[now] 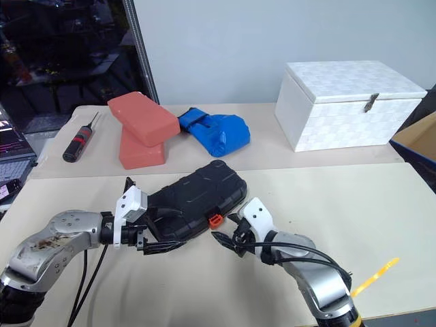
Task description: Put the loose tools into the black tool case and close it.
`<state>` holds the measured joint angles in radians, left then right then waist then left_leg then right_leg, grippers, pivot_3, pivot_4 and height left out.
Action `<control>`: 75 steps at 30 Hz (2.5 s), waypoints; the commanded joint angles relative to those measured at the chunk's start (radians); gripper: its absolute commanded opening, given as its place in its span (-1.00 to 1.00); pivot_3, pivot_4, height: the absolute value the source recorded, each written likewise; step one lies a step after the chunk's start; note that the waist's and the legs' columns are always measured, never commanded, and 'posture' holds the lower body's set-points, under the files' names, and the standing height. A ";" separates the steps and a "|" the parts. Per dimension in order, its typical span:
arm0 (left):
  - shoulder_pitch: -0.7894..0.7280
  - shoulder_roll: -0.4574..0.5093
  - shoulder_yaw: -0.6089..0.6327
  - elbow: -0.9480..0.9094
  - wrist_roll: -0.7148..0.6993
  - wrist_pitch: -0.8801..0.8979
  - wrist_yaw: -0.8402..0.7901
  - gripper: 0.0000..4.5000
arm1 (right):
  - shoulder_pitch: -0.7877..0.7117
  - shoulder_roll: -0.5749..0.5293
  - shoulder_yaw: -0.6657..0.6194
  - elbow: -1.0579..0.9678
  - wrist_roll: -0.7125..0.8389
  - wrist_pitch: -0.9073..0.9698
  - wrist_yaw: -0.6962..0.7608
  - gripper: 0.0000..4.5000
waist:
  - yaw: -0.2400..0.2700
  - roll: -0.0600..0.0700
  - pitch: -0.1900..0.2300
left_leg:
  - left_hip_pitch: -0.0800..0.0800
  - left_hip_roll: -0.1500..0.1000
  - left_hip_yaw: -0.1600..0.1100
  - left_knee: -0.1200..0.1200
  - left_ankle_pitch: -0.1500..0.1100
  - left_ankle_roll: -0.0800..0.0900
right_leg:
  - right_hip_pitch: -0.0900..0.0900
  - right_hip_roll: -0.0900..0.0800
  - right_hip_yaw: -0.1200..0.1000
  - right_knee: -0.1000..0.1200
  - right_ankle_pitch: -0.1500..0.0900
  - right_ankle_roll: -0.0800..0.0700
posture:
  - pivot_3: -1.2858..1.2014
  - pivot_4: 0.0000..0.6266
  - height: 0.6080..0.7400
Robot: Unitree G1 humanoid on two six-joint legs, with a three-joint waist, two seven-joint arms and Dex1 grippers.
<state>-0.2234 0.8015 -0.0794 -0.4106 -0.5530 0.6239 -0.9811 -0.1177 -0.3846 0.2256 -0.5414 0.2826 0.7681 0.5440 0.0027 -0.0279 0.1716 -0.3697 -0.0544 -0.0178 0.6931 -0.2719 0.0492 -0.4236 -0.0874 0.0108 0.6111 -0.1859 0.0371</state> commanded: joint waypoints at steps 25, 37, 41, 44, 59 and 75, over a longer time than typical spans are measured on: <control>-0.046 0.004 -0.048 -0.048 0.027 0.138 0.055 1.00 | -0.004 0.103 -0.019 -0.051 0.022 -0.054 -0.087 -0.98 | -0.013 0.000 0.000 | -0.001 0.000 0.000 -0.001 0.000 0.000 | -0.002 0.000 0.001 0.000 0.000 0.000 | 0.03 -0.52 1.00; -0.016 0.014 -0.090 -0.014 0.080 0.151 0.075 1.00 | -0.058 0.138 -0.004 0.017 -0.007 -0.067 -0.093 -0.98 | -0.021 0.001 0.000 | 0.000 0.001 0.000 -0.001 0.000 0.000 | -0.002 -0.001 0.001 0.000 0.000 0.000 | 0.03 -0.52 1.00; 0.005 0.010 -0.112 0.019 0.115 0.116 0.072 1.00 | -0.098 0.153 0.007 0.064 -0.019 -0.081 -0.091 -0.98 | -0.023 0.001 0.000 | 0.001 0.001 0.000 -0.001 0.000 0.000 | -0.001 -0.001 0.001 0.000 0.000 0.000 | 0.03 -0.52 1.00; 0.020 0.010 -0.116 0.025 0.129 0.099 0.066 1.00 | -0.131 0.167 0.014 0.101 -0.029 -0.095 -0.084 -0.98 | -0.025 0.001 -0.001 | 0.001 0.001 0.000 -0.002 0.000 0.000 | -0.001 -0.001 0.002 0.000 0.000 0.000 | 0.03 -0.52 1.00; 0.116 0.008 -0.140 0.030 0.195 0.073 0.090 1.00 | -0.257 0.181 0.043 0.190 -0.043 -0.123 -0.024 -0.98 | -0.049 0.005 -0.004 | 0.006 0.001 0.000 -0.007 0.000 0.000 | 0.000 -0.003 0.004 0.000 0.000 0.000 | 0.03 -0.52 1.00; 0.151 -0.078 -0.040 0.019 0.145 -0.053 0.099 1.00 | -0.264 0.193 0.029 0.166 -0.042 -0.229 0.012 -0.98 | -0.039 0.010 -0.010 | 0.015 -0.001 0.002 -0.018 -0.001 -0.001 | 0.002 -0.006 0.003 -0.002 -0.005 0.001 | 0.03 -0.52 1.00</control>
<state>-0.1438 0.7461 -0.0905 -0.4446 -0.3827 0.5674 -0.8634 -0.3840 -0.1858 0.3045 -0.2852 0.2181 0.5967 0.5552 -0.0365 -0.0178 0.1612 -0.3552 -0.0553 -0.0165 0.6746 -0.2732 0.0479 -0.4219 -0.0936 0.0138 0.6088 -0.1915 0.0385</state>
